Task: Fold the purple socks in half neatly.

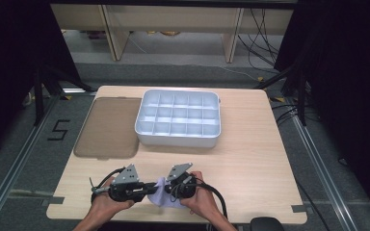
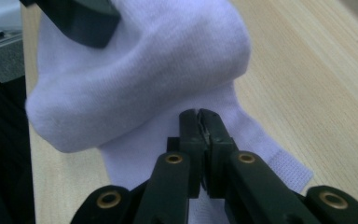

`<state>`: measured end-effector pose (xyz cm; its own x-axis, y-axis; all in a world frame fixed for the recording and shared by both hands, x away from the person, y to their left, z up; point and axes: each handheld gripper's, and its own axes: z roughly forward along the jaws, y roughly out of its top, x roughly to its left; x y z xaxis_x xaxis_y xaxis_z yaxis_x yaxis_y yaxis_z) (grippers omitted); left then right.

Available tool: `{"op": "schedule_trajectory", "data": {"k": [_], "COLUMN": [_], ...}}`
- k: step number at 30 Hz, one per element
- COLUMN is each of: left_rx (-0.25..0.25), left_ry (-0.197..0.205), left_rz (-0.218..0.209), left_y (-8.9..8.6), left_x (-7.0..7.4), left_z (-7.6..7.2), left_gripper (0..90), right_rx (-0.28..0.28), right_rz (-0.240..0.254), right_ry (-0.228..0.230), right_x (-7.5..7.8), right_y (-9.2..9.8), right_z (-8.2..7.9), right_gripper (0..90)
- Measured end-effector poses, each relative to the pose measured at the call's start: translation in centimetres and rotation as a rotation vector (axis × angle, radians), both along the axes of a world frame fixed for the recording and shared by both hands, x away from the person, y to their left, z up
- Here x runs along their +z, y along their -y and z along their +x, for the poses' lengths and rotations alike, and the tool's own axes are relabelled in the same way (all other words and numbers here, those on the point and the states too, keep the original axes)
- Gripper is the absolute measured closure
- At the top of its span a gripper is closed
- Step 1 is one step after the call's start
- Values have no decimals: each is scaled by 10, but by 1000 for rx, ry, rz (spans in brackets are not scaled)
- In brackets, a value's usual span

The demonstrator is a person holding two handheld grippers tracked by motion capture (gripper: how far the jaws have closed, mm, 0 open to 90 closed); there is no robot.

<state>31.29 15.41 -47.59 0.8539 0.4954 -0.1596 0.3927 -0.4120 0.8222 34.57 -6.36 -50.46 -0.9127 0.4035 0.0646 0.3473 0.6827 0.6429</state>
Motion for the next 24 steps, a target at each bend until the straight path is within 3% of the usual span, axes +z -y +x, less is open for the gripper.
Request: {"op": "schedule_trajectory", "data": {"k": [2, 7, 9, 13, 14, 18, 23, 24], "left_rx": [11, 9, 8, 24, 4, 9, -11, -15], "left_ry": [0, 14, -8, -5, -6, -4, -1, 5], "left_rz": [-14, 2, -9, -15, -5, -10, -18, -20], "left_y": [-1, -3, -3, 1, 0, 10, 19, 24], "left_x": [0, 2, 1, 1, 1, 1, 3, 5], "left_z": [1, 2, 2, 1, 2, 3, 5, 7], "left_gripper": [826, 826, 825, 823, 822, 822, 821, 822], "right_rx": [-12, -34, -48, -72, -59, -58, -44, -49], "right_rz": [33, 44, 35, -33, -31, -73, -80, -60], "right_ry": [-7, 24, 27, 12, 15, -13, -4, -13], "right_x": [5, 18, 20, 19, 17, 6, 7, 6], "right_y": [6, 23, 34, 51, 52, 49, 49, 50], "right_z": [1, 0, -4, -12, -12, -10, -7, -7], "right_gripper": [886, 886, 886, 886, 886, 887, 888, 887]}}
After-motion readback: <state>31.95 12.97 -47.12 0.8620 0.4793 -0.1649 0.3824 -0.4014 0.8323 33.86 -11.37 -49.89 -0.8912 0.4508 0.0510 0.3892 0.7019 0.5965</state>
